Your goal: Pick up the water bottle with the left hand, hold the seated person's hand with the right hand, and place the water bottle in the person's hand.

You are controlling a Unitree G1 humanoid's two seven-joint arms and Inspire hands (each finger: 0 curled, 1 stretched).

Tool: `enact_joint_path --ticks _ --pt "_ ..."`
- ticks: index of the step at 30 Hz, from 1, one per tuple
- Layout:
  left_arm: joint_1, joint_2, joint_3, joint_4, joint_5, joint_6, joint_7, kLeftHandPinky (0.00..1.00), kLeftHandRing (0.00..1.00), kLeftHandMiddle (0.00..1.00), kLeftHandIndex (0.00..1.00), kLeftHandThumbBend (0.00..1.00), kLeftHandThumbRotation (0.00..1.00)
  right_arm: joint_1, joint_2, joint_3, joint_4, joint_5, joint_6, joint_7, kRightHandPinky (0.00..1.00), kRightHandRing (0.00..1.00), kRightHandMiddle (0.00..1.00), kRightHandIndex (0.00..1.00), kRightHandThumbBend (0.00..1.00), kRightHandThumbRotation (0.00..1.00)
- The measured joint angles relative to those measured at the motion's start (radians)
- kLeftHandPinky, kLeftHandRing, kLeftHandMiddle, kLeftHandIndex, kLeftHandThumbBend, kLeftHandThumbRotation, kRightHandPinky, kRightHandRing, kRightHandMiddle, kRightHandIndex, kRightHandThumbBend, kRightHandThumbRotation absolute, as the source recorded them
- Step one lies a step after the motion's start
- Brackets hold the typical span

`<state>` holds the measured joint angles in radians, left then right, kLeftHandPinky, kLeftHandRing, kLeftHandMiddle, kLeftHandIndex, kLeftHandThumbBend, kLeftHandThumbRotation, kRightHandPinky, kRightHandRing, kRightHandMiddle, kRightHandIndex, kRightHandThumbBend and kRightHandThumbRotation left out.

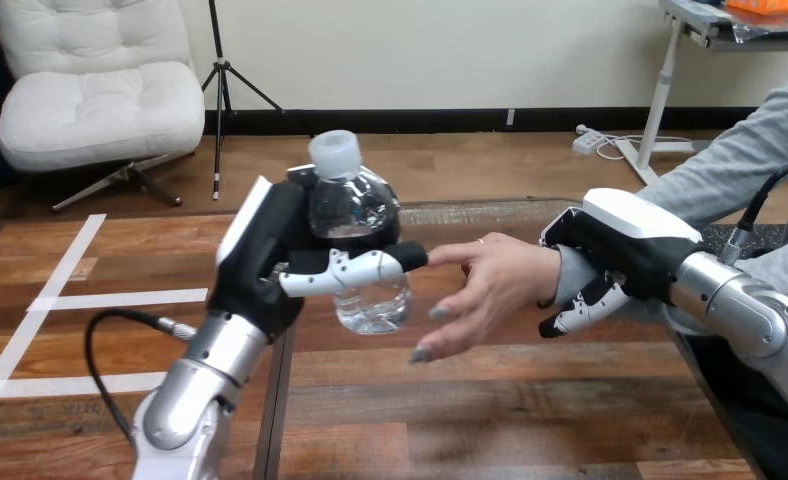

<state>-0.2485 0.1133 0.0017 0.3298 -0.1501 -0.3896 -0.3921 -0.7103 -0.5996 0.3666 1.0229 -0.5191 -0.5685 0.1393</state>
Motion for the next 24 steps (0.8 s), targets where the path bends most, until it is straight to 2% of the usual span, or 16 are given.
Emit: enact_joint_path --ticks 24 --pt "-0.037 -0.068 -0.042 0.045 0.023 0.001 -0.011 0.30 0.35 0.39 0.39 0.71 0.00 0.013 0.000 -0.016 -0.024 0.002 0.012 0.016 0.23 0.27 0.34 0.36 0.80 0.00"
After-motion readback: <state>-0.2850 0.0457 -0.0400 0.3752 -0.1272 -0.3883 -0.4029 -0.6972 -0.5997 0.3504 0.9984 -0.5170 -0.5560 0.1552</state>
